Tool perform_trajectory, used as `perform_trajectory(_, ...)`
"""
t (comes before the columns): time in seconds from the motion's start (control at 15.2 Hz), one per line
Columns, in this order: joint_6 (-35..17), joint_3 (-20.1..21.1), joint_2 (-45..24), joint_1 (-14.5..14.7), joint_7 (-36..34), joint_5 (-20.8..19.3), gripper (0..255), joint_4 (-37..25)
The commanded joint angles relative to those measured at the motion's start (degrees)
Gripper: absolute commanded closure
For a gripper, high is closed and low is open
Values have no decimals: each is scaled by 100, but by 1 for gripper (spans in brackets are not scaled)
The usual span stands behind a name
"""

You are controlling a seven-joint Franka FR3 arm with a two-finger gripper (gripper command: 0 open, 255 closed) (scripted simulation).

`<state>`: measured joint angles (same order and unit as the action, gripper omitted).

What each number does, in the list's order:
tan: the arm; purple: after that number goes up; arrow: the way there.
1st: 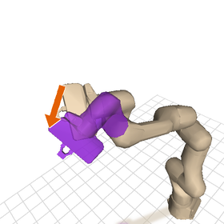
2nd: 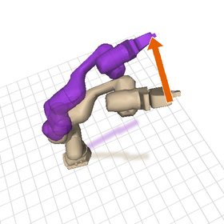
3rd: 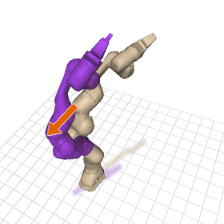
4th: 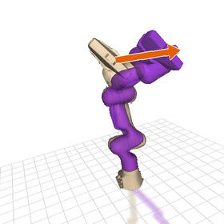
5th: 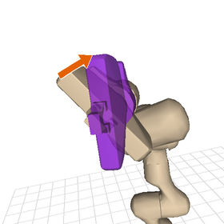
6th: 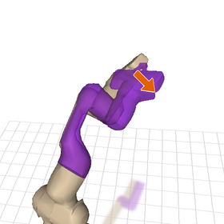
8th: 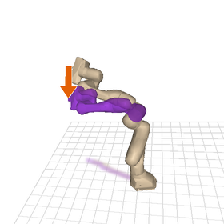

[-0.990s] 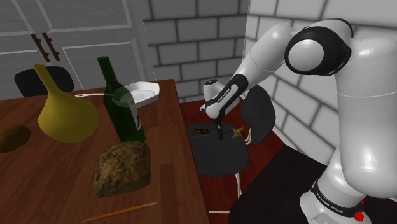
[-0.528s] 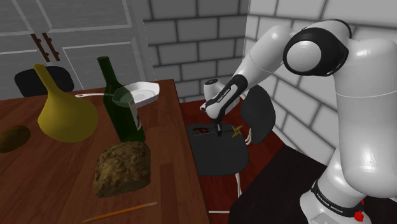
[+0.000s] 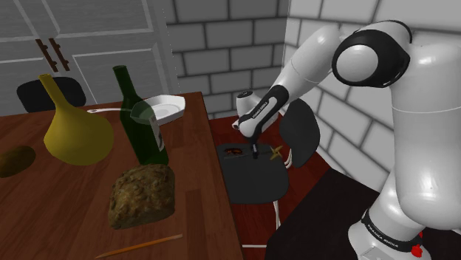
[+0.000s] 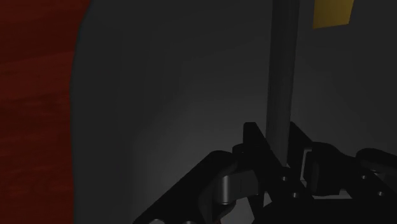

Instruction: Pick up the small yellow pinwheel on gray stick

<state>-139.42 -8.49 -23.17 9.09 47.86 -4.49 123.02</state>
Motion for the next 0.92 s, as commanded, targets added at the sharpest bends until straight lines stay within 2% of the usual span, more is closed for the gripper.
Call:
perform_trajectory(0.0, 116, -6, 111, 3, 13, -9, 255, 15)
perform_trajectory(0.86, 841, -41, 773, 42, 31, -70, 255, -51)
